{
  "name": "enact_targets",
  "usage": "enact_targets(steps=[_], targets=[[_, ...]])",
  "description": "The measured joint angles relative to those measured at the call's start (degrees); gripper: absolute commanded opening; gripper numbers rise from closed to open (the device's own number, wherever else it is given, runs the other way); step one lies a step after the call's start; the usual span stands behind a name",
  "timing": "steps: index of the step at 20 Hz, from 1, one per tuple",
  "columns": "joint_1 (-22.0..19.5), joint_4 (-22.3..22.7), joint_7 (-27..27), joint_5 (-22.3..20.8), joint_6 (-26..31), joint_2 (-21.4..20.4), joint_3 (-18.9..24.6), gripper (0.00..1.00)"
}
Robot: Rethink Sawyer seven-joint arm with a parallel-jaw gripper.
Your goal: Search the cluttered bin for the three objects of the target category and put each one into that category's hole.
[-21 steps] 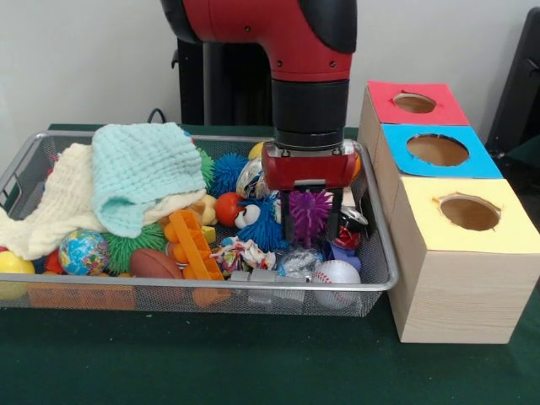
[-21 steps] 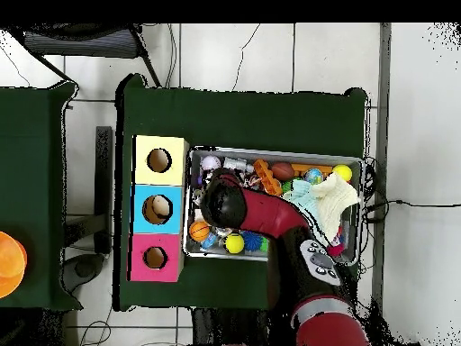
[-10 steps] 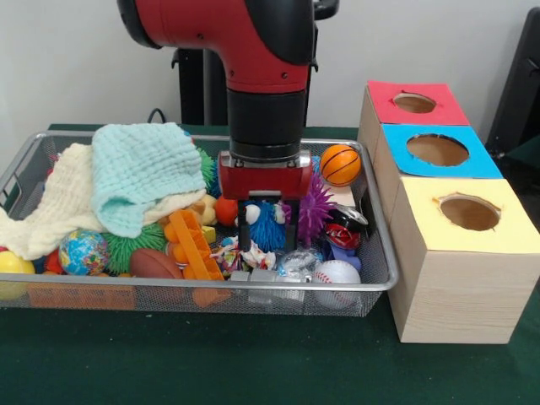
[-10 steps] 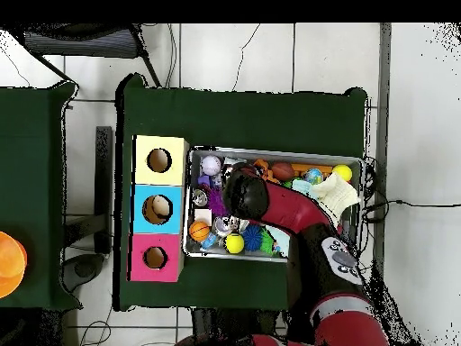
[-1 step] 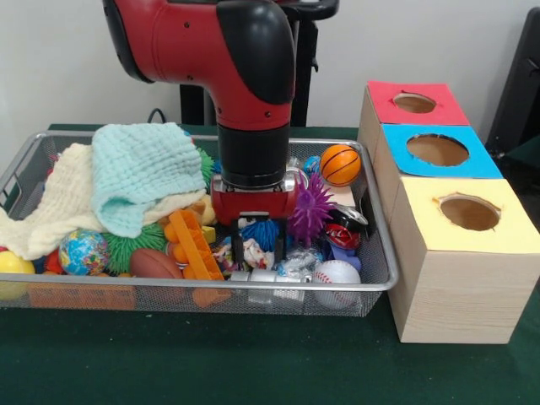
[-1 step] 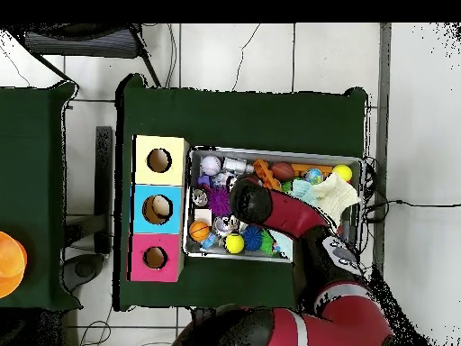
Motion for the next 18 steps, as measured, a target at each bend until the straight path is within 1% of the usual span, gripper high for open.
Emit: enact_targets(steps=[3,13,17,18], targets=[[0.06,-0.02,0.0,0.0,-0.02,0.5,-0.01,1.0],[1.03,0.0,0.0,-0.01,0.83,-0.01,-0.22,1.0],[1.51,0.02,0.0,-0.02,2.92,-0.65,-0.26,1.0],[1.87,0.07,0.0,-0.04,4.51,-1.13,-0.26,1.0]])
